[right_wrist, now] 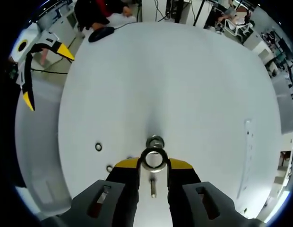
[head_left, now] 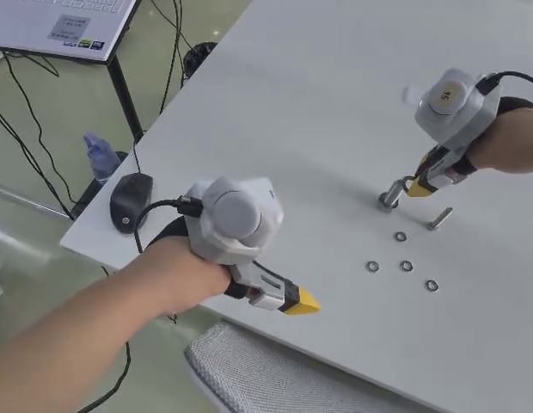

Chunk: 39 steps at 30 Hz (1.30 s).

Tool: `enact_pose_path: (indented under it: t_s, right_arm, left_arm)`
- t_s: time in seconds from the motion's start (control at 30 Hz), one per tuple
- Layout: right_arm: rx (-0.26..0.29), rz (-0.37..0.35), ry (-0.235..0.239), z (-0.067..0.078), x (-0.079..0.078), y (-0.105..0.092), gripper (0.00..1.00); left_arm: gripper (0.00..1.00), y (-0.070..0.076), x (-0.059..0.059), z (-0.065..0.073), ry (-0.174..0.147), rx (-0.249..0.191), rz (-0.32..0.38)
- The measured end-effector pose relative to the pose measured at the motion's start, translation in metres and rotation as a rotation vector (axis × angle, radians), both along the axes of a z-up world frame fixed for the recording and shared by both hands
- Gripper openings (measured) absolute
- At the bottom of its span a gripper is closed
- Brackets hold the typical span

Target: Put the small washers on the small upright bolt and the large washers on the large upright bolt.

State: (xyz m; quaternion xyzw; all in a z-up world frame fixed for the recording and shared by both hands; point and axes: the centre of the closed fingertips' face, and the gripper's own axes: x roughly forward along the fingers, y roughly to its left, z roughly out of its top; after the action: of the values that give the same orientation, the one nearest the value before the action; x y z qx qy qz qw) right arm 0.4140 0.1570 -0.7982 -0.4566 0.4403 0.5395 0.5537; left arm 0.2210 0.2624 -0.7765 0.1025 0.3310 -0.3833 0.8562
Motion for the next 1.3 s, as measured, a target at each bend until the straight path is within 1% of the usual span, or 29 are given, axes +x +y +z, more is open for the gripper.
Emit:
enact_pose_path:
  t_s: [0.07,0.1,0.17,0.23,0.27,0.33,0.43,0.53,0.6,0.73,0.8,0.97,1.3]
  right_arm:
    - [0.003,0.001,-0.002,0.001,-0.001,0.003,0.22]
    - [0.004,0.0,-0.005,0.001,-0.001,0.004,0.22]
    - [0.001,-0.003,-0.003,0.0,-0.001,0.006,0.22]
    - [-0.002,-0.006,0.0,-0.001,-0.001,0.007,0.22]
    - [-0.002,-0.006,-0.001,-0.001,-0.001,0.007,0.22]
    - [-0.006,-0.007,0.002,-0.002,0.0,0.008,0.22]
    - [-0.007,-0.006,0.004,-0.005,0.003,0.007,0.22]
    - [-0.006,-0.004,0.011,-0.006,0.003,0.009,0.22]
    - [-0.01,-0.001,0.012,-0.007,0.003,0.01,0.22]
    - [-0.018,0.0,0.013,-0.01,0.005,0.009,0.22]
    - [-0.019,0.004,0.021,-0.011,0.01,0.012,0.22]
    - [-0.029,0.017,0.019,-0.017,0.01,0.012,0.22]
    - [-0.045,0.038,0.022,-0.029,0.009,0.013,0.22]
  left_arm:
    - [0.93,0.0,-0.001,-0.003,0.005,0.013,-0.01]
    - [0.93,0.0,-0.001,-0.004,0.007,0.012,-0.009]
    - [0.94,0.0,-0.001,-0.005,0.005,0.01,-0.009]
    - [0.96,-0.001,-0.002,-0.006,0.015,0.007,-0.013]
    - [0.98,-0.001,-0.002,-0.007,0.016,0.003,-0.013]
    - [0.99,-0.003,-0.002,-0.008,0.021,-0.007,-0.014]
    - [0.99,-0.004,-0.003,-0.011,0.029,-0.001,-0.021]
    - [1.0,-0.005,-0.002,-0.011,0.027,-0.016,-0.003]
    - [1.0,-0.005,-0.003,-0.01,0.032,-0.027,-0.002]
    - [1.0,-0.004,-0.005,-0.012,0.036,-0.022,-0.003]
    - [1.0,-0.003,-0.005,-0.013,0.037,-0.024,0.0]
    - [1.0,-0.002,-0.005,-0.013,0.039,-0.025,0.002]
    - [0.99,-0.001,-0.008,-0.017,0.054,-0.018,0.003]
